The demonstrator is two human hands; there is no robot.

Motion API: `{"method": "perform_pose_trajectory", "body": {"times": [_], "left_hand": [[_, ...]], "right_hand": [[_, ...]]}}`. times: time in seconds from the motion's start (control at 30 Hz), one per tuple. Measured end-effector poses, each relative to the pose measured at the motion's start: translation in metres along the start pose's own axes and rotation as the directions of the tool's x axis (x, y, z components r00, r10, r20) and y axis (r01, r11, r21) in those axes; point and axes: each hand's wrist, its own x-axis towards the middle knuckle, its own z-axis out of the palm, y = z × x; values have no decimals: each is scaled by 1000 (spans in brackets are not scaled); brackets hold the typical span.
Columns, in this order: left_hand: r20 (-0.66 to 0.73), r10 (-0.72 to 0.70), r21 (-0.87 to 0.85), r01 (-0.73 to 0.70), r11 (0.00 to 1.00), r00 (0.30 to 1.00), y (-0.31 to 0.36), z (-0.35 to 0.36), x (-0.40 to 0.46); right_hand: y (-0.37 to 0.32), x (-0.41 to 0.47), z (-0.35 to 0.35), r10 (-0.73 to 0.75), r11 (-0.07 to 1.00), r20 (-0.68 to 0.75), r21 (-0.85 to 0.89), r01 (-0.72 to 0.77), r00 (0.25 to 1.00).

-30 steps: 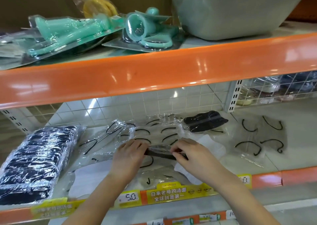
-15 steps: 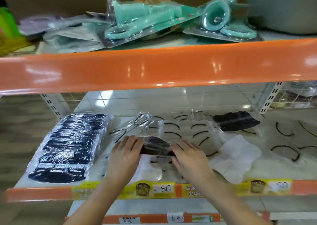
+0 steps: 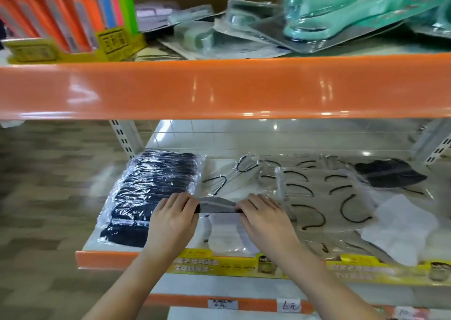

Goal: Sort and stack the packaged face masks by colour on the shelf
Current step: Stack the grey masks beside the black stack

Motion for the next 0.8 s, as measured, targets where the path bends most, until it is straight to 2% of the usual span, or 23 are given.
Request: {"method": "perform_pose_trajectory", "body": {"times": [0.1,0.4,0.67,0.8], "left_hand": [[35,-14,31,12,999,999,-26,-9,-11],[7,-20,101,20,995,1000,-92,-37,-46],[194,-75,121,52,991,978,-122,-41,-82],[322,-65,110,31,993,945,-125,-37,-93]], "right_hand": [[-24,12,9,-19,1000,25,16,19,999],[-91,30,32,-106,986,123,143,88,987],[-119,23,59,-186,967,170,209,149,968],[-124,20,65,-191,976,237,145,160,952]]}}
